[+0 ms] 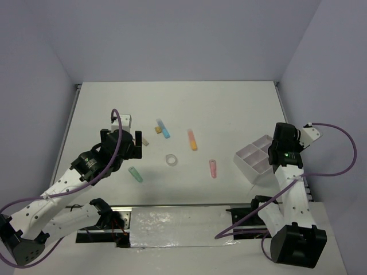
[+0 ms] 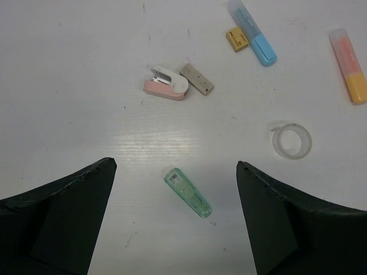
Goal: Sort the stationery into containers
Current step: Place the pen in the storage box.
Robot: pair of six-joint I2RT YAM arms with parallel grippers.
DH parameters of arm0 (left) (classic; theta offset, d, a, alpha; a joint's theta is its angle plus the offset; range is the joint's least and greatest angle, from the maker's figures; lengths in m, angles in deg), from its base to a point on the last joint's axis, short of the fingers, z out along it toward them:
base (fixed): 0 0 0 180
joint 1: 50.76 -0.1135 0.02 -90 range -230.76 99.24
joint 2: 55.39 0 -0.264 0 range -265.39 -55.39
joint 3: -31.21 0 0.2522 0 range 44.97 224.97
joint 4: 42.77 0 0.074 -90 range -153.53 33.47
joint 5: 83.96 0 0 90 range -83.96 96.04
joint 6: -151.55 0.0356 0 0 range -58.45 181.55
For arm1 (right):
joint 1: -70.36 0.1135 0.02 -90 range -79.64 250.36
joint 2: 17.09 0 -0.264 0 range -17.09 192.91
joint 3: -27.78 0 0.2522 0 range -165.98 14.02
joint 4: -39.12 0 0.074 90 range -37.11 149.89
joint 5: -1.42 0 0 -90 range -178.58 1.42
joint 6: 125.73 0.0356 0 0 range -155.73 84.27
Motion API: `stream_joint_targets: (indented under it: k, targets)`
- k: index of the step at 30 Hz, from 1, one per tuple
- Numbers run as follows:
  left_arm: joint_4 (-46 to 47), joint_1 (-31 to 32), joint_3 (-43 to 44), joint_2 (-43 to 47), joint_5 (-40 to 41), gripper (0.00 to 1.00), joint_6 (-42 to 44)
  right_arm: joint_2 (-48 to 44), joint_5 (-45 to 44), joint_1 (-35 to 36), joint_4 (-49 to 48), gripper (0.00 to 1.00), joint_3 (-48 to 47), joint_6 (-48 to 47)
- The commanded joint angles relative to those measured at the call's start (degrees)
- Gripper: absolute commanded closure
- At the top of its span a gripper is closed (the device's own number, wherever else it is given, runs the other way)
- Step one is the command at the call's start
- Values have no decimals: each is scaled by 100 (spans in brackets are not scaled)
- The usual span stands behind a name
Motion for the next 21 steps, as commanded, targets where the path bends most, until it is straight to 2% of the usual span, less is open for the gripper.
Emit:
stream_joint_targets:
  k: [1, 2, 4, 5, 8, 13, 16, 17, 21]
  targets:
    - [21, 24, 108, 43, 114, 1, -77, -81, -112, -26, -153, 64, 68, 66]
    - [12, 24, 116, 25, 122, 1, -86, -72, -112, -44, -153, 63, 59, 57]
    - [12, 15, 116, 16, 122, 1, -86, -72, -94, -35, -144, 42, 59, 57]
    - [12, 7, 116, 25, 122, 1, -86, -80, -85, -35, -135, 39, 51, 66]
    - [21, -11, 116, 8, 105, 1, -86, -142, -41, -35, -153, 32, 33, 48]
    - [21, -20, 125, -1, 96, 1, -86, -204, 187, -35, -39, 25, -248, -48]
    - [21, -55, 125, -10, 70, 1, -86, -239, 301, -35, 154, 17, -555, -92]
    - [29, -72, 125, -10, 61, 1, -86, -256, 371, -35, 190, 9, -634, -101]
    - [-14, -134, 143, -45, 105, 1, -112, -361, 469, 0, 444, 3, -1099, -206]
